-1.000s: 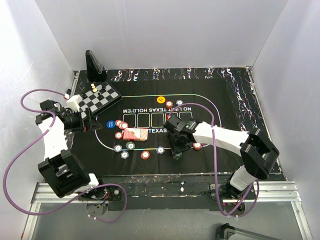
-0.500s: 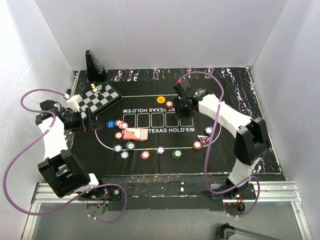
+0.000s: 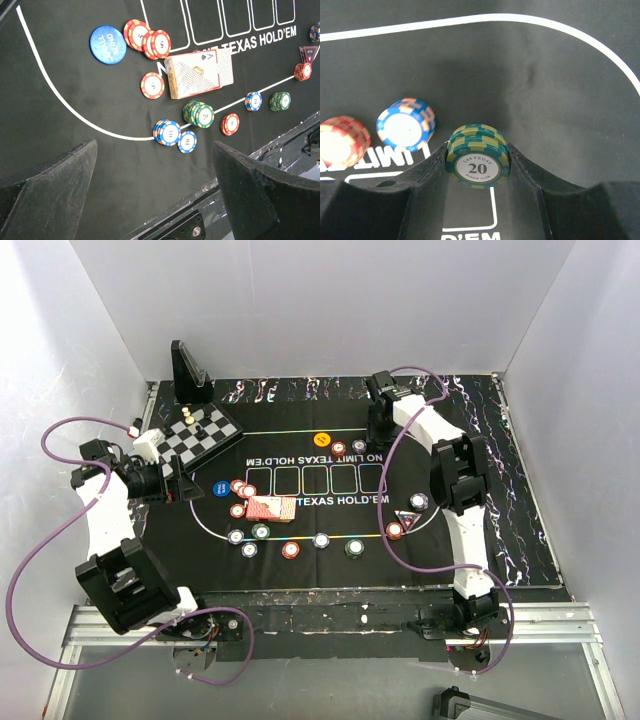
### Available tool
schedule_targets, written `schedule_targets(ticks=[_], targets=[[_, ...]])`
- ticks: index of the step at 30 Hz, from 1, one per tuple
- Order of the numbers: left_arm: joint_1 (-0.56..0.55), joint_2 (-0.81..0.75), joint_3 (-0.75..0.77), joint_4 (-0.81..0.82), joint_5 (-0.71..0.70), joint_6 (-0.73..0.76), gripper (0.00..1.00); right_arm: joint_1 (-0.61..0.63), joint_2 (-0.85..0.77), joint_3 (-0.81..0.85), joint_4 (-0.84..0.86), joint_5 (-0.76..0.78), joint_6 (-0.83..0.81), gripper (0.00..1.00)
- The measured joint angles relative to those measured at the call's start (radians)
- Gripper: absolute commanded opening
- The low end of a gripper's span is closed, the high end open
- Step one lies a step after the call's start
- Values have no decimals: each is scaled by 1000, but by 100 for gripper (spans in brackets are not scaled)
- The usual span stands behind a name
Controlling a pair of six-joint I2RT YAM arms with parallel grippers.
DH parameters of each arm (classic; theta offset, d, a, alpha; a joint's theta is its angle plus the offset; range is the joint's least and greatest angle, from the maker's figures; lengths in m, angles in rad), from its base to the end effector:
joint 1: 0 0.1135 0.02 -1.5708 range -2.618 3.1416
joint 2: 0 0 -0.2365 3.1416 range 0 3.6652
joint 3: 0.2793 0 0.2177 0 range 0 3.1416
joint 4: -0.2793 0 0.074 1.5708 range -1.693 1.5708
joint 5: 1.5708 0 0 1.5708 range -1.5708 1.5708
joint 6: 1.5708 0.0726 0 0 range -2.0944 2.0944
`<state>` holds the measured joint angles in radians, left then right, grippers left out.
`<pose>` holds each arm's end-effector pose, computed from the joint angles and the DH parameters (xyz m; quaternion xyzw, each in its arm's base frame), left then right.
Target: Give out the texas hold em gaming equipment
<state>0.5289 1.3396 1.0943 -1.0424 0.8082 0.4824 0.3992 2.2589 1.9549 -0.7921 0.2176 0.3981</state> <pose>0.2148 0.0647 0.2319 0.0343 0.9113 -0.2777 0.3020 0.4244 0.1620 0.1619 0.0250 0.9662 -0.0065 0.2564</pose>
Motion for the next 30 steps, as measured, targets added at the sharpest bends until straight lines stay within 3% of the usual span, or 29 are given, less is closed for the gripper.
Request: schedule_targets(ticks=[5, 13, 15, 19, 25, 30], targets=[[0, 18, 0, 1, 0, 1, 100, -32, 84, 39, -25, -9, 6, 4], [0, 18, 0, 3, 0, 2, 100, -50, 109, 80, -37, -34, 14, 60], [0, 18, 0, 3, 1, 2, 100, -51, 110, 80, -38, -37, 17, 69], [0, 16, 0, 3, 1, 1, 100, -50, 109, 80, -37, -40, 15, 76], [0, 0, 0, 3, 1, 0, 100, -48, 90, 79, -71, -40, 16, 78], [0, -7, 0, -2, 1, -1, 100, -31, -65, 8, -78, -27, 16, 78]])
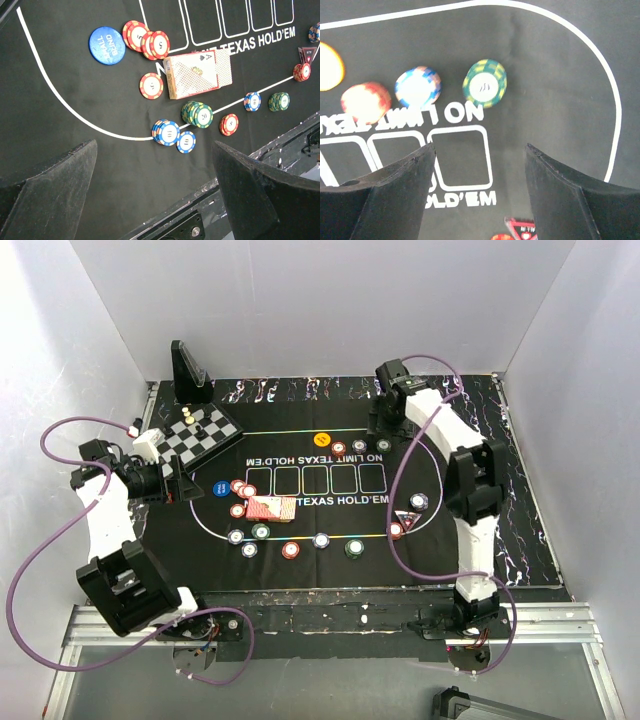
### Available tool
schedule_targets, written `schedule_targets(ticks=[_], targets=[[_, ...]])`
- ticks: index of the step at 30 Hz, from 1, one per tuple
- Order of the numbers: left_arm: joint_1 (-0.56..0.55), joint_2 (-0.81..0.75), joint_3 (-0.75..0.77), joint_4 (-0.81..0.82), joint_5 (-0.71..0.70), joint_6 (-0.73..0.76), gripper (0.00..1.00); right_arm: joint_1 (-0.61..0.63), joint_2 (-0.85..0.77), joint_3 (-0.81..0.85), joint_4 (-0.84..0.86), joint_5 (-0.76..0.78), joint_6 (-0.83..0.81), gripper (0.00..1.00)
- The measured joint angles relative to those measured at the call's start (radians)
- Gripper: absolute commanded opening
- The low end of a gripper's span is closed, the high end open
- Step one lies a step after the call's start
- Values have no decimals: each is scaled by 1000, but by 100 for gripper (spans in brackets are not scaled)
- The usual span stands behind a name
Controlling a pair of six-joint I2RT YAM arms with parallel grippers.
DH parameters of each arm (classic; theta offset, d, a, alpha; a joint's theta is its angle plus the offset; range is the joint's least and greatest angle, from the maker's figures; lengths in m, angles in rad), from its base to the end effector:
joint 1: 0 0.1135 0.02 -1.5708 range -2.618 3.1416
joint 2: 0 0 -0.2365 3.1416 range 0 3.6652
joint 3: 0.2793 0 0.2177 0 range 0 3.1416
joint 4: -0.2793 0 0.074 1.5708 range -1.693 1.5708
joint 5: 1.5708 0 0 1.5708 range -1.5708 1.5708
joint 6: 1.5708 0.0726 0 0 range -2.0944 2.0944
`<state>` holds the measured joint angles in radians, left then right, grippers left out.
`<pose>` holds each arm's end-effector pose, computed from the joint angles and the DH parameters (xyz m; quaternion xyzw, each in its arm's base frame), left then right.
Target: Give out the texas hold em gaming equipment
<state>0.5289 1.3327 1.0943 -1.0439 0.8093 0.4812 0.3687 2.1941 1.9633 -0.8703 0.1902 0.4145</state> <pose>0.2139 0.0641 0.2333 0.0349 0.9108 -0.2770 0.3042 0.4165 0.1462 0.1865 0.0443 0.9674 0.0030 0.2494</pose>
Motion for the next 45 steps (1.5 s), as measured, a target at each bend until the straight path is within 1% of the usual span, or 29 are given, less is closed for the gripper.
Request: schedule_targets(ticks=[3, 7, 12, 15, 19, 24, 28, 38, 41, 45], targets=[[0, -7, 0, -3, 1, -3, 100, 48, -173, -104, 18, 16, 0, 79], [0, -15, 0, -4, 3, -3, 100, 181, -429, -323, 48, 32, 0, 82], [0, -25, 0, -5, 7, -3, 100, 399, -549, -536, 74, -3, 7, 84], [0, -29, 0, -5, 8, -5, 100, 490, -560, -648, 79, -18, 25, 85], [0, -29, 0, -5, 8, -6, 100, 564, -559, -737, 88, -18, 51, 87], [0, -34, 0, -7, 8, -6, 100, 615, -544, -778, 121, -15, 75, 87], [0, -37, 0, -7, 7, -6, 100, 621, -517, -804, 153, -18, 85, 87], [0, -38, 0, -10, 6, -6, 100, 621, -449, -871, 227, -31, 107, 79], [0, -38, 0, -10, 6, -7, 100, 621, -449, -872, 230, -32, 109, 75], [0, -38, 0, -10, 6, -10, 100, 620, -449, -875, 235, -28, 110, 66]])
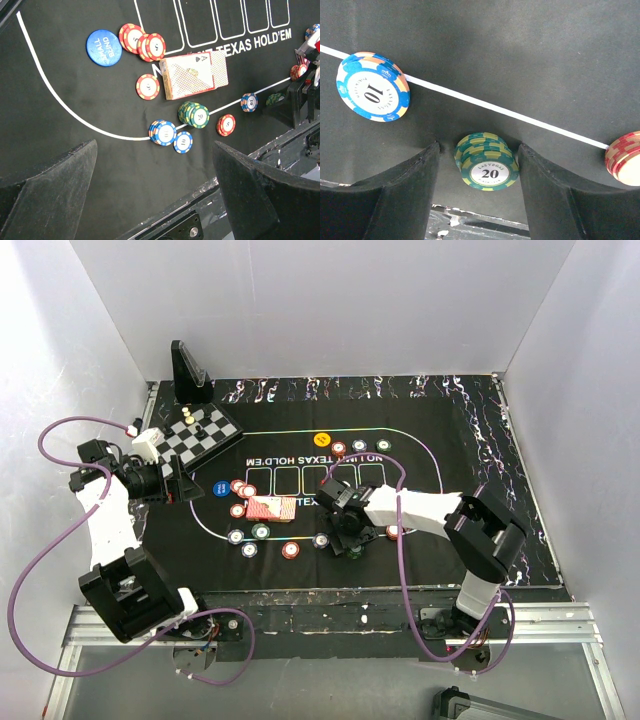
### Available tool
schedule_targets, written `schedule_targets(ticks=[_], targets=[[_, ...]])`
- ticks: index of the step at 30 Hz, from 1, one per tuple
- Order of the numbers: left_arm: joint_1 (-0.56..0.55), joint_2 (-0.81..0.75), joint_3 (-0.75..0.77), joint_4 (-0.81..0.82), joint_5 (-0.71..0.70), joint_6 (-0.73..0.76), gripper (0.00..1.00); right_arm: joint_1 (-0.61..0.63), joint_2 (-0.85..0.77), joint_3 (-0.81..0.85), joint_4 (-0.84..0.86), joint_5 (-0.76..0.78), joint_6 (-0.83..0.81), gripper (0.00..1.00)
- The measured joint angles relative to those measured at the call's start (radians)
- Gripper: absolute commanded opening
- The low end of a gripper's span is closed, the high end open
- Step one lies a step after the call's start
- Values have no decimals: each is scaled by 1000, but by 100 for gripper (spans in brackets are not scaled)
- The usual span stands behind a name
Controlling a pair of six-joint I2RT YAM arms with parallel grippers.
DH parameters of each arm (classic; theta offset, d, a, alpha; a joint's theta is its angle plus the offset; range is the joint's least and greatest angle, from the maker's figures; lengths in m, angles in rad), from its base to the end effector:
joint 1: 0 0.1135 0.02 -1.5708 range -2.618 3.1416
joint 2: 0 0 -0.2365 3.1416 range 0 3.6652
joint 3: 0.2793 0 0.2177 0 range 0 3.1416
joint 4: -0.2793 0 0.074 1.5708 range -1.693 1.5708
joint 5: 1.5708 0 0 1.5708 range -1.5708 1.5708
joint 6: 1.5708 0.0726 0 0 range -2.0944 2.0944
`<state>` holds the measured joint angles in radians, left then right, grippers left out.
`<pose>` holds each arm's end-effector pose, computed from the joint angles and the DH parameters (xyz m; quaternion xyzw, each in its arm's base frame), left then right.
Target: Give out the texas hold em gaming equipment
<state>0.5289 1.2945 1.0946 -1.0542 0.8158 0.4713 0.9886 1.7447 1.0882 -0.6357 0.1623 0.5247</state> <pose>0.2089 0.0608 0.2407 0.0364 0.9079 -0.2743 0.3149 0.1766 0.2469 0.1262 -0.2159 0.9632 0.0366 0.1557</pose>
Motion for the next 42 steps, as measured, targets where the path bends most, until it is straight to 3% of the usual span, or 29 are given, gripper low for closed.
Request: schedule_targets(ticks=[7, 12, 14, 16, 19, 33, 42], targets=[[0, 0, 0, 0, 0, -1, 100, 0, -18, -22, 18, 11, 4, 55], [0, 0, 0, 1, 0, -3, 100, -1, -39, -46, 35, 18, 17, 40], [0, 0, 0, 1, 0, -4, 100, -3, -44, -52, 40, 18, 23, 30], [0, 0, 0, 1, 0, -4, 100, -6, -48, -55, 44, 16, 24, 13], [0, -1, 0, 1, -1, -4, 100, -9, -57, -64, 51, 11, 25, 1], [0, -1, 0, 14, 1, -19, 100, -89, -253, -98, -10, 0, 26, 1], [0, -1, 1, 15, 8, -19, 100, -215, -279, -245, -66, 41, 98, 1]])
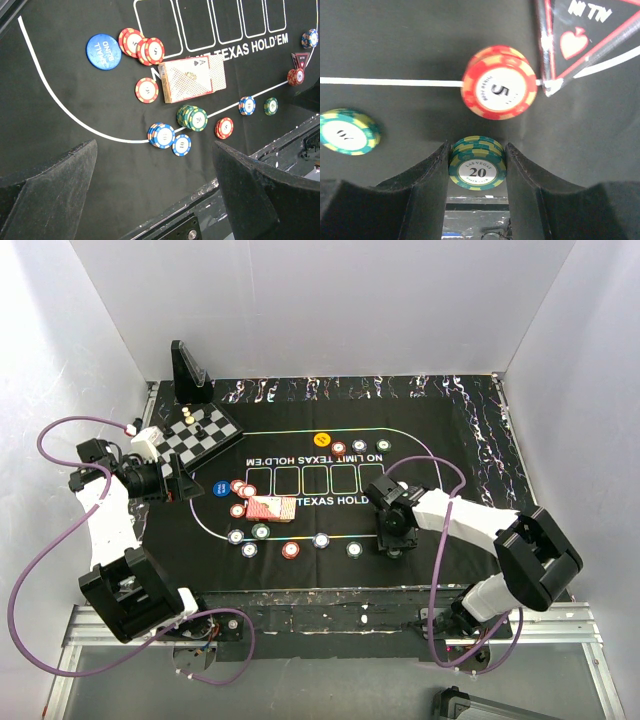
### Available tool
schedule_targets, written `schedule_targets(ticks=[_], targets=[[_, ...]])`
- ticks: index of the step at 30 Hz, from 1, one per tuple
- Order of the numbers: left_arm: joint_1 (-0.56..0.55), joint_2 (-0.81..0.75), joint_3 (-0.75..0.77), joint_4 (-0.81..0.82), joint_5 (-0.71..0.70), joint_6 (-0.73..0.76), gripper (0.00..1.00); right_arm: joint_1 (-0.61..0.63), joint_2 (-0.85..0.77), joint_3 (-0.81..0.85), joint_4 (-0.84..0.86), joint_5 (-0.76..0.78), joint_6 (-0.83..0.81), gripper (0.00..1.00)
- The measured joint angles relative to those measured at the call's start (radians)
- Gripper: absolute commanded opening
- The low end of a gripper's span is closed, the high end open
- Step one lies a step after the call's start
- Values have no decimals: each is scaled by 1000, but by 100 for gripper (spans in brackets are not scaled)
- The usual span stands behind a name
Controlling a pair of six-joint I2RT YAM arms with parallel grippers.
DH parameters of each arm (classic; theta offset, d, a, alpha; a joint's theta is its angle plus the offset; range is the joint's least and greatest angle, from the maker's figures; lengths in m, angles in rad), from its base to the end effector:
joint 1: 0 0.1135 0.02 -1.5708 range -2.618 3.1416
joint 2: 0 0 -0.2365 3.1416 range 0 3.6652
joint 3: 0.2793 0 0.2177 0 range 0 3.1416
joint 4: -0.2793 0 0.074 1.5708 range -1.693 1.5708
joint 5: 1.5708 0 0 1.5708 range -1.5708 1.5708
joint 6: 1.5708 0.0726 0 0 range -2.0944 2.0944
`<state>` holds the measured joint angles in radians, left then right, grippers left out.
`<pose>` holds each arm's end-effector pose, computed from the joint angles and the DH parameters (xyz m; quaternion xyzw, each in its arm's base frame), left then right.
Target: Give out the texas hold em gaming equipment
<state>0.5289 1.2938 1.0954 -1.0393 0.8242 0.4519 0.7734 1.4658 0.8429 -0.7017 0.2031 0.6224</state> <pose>0.2105 0.0613 0.2420 0.0316 0.9055 -0.2769 0.3200 0.1788 0.1541 0.1346 -0.0621 0.9854 0.0014 0.1582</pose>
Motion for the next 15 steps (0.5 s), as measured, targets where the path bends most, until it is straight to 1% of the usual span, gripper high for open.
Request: schedule_targets(ticks=[4, 9, 10, 11, 14, 15], targets=[[0, 0, 14, -3, 3, 0, 100, -17, -16, -42, -17, 9, 34, 1], [0, 0, 26, -4, 8, 0, 100, -28, -25, -47, -24, 13, 57, 1], [0, 0, 26, -3, 8, 0, 100, -30, -25, -47, -24, 14, 59, 4], [0, 0, 26, -4, 8, 0, 100, -32, -24, -47, -24, 15, 60, 11], [0, 0, 26, -4, 8, 0, 100, -35, -21, -47, -23, 19, 61, 40], [0, 0, 26, -4, 8, 0, 100, -35, -16, -47, -23, 19, 63, 46]])
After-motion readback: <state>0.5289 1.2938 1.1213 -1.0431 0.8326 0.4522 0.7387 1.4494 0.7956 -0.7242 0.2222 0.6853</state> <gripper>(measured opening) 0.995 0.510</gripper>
